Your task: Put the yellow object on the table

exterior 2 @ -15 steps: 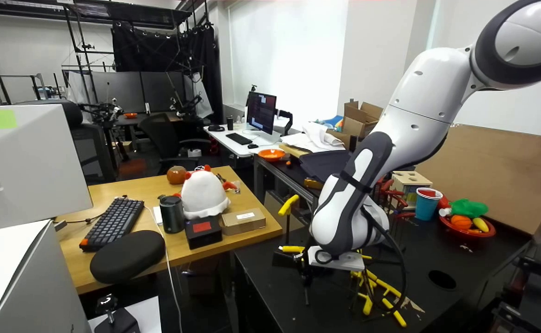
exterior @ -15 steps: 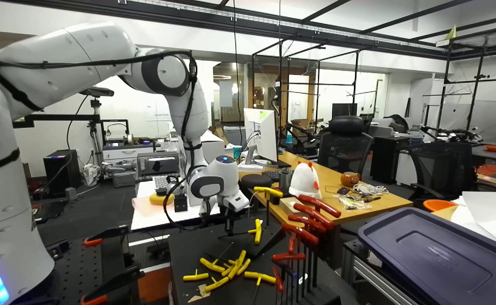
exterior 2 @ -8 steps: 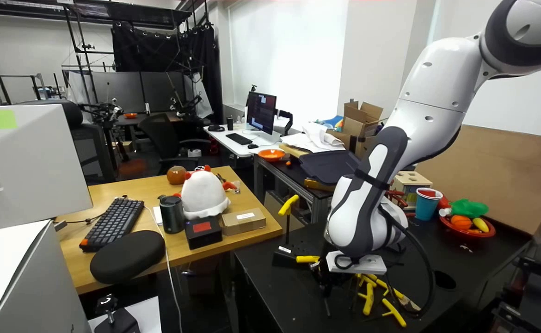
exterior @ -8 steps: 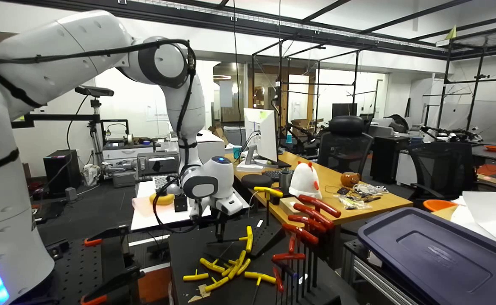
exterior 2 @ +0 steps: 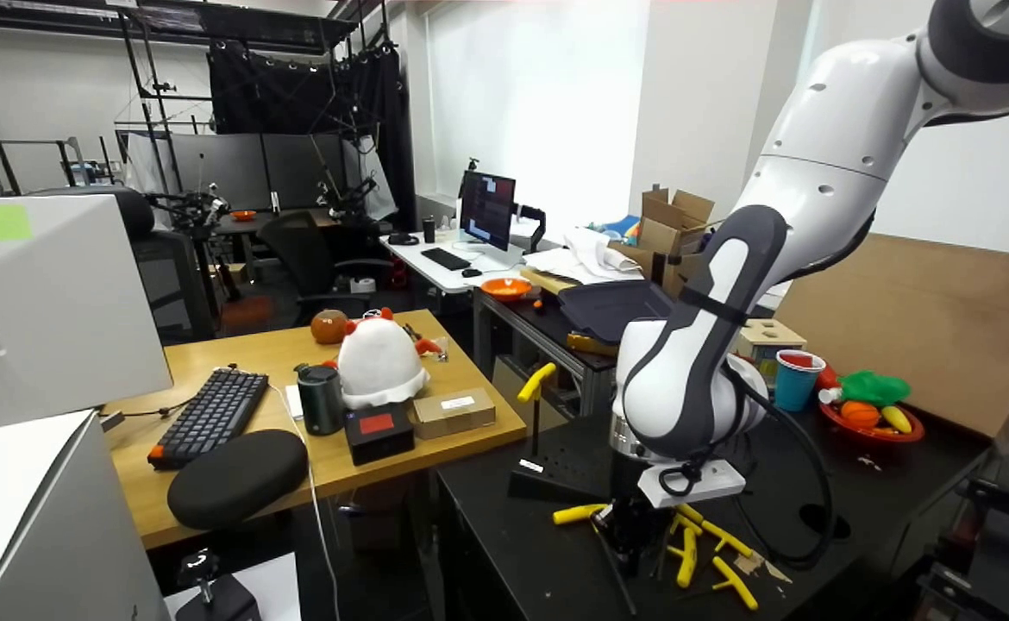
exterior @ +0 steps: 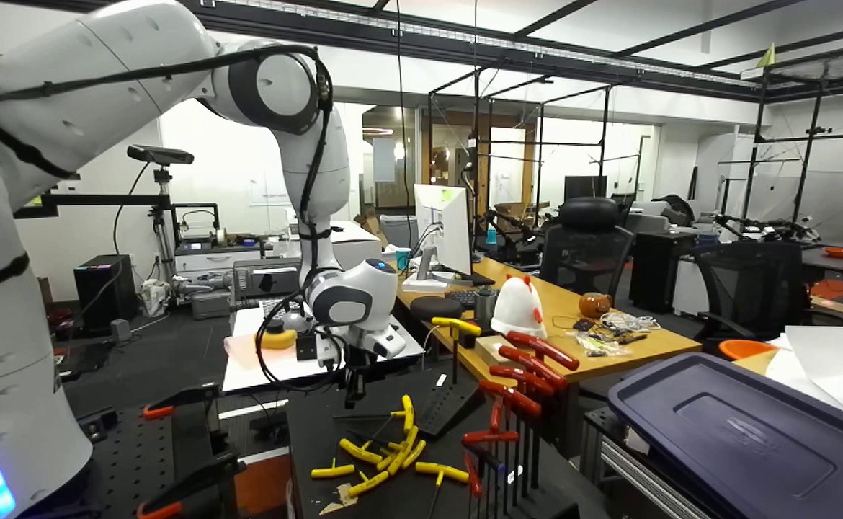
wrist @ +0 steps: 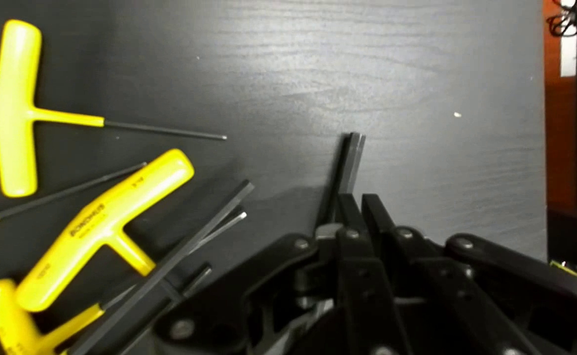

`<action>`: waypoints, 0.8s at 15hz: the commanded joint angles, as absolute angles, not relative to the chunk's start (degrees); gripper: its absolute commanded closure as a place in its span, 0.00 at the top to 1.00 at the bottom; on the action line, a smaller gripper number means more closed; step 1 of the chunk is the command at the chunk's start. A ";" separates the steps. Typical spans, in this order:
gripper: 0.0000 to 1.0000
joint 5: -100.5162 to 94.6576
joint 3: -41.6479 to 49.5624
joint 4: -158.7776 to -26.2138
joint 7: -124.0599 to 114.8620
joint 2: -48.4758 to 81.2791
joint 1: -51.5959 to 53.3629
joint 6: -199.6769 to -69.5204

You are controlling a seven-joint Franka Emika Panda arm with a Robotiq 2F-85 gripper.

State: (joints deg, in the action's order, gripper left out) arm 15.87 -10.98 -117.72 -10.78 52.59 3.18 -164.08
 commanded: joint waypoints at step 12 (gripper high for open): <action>0.86 20.45 -12.42 -114.16 -10.84 45.13 0.03 -156.84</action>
State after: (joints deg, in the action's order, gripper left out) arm 17.88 -11.96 -114.02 -8.82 49.12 1.30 -157.39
